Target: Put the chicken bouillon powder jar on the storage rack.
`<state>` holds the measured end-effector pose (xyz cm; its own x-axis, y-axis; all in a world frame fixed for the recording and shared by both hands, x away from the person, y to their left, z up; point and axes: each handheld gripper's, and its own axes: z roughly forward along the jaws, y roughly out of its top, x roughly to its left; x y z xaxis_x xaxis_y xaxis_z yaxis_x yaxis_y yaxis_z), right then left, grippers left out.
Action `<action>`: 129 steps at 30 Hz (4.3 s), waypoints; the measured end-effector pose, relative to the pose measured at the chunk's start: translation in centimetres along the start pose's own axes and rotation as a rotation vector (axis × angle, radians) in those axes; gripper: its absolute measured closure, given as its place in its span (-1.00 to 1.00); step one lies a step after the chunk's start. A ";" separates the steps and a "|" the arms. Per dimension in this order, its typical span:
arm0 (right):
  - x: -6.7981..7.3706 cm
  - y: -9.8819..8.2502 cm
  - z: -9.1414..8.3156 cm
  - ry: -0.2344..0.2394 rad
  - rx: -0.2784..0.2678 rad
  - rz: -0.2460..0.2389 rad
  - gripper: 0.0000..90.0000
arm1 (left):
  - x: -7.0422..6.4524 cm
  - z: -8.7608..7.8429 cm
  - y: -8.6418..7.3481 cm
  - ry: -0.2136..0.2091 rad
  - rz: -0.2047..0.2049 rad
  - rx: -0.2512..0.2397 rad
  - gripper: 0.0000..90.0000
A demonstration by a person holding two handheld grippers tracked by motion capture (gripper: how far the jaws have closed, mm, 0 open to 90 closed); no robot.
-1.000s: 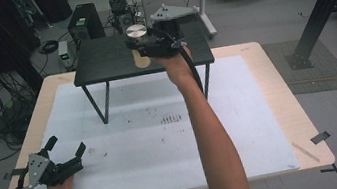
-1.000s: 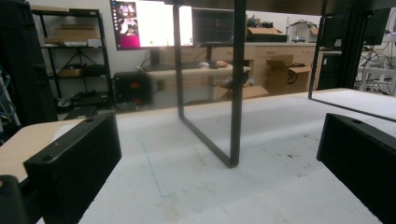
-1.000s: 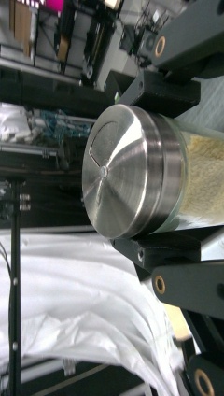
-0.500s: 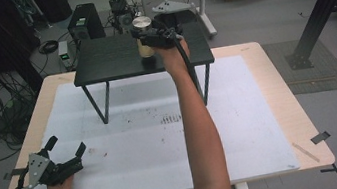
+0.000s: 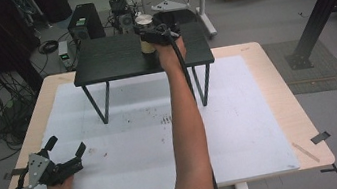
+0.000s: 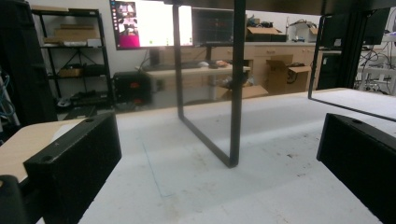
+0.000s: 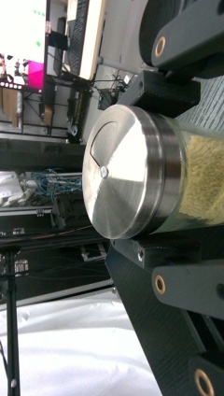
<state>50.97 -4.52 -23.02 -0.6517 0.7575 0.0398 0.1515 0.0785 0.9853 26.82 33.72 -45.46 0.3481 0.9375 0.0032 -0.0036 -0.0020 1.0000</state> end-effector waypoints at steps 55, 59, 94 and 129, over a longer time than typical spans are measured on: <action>2.1 0.5 -3.4 0.013 0.014 0.040 -0.99 | -0.1 0.0 0.0 0.001 0.010 0.005 -0.99; 2.4 0.2 -4.1 0.029 0.003 0.042 -0.99 | -0.1 0.1 0.0 0.001 0.008 0.003 -0.99; 6.8 -2.5 -9.0 0.186 -0.013 -0.021 -1.00 | -0.1 0.1 0.0 0.005 0.008 0.008 -0.99; 8.5 -9.0 -13.7 0.266 -0.060 -0.027 -1.00 | -0.1 0.1 0.0 0.005 0.009 0.012 -0.99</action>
<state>33.91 -7.62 -29.33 -0.8287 0.5577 0.0478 0.0921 0.0516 0.9944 26.88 33.61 -45.42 0.3433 0.9392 0.0119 0.0050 -0.0145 0.9999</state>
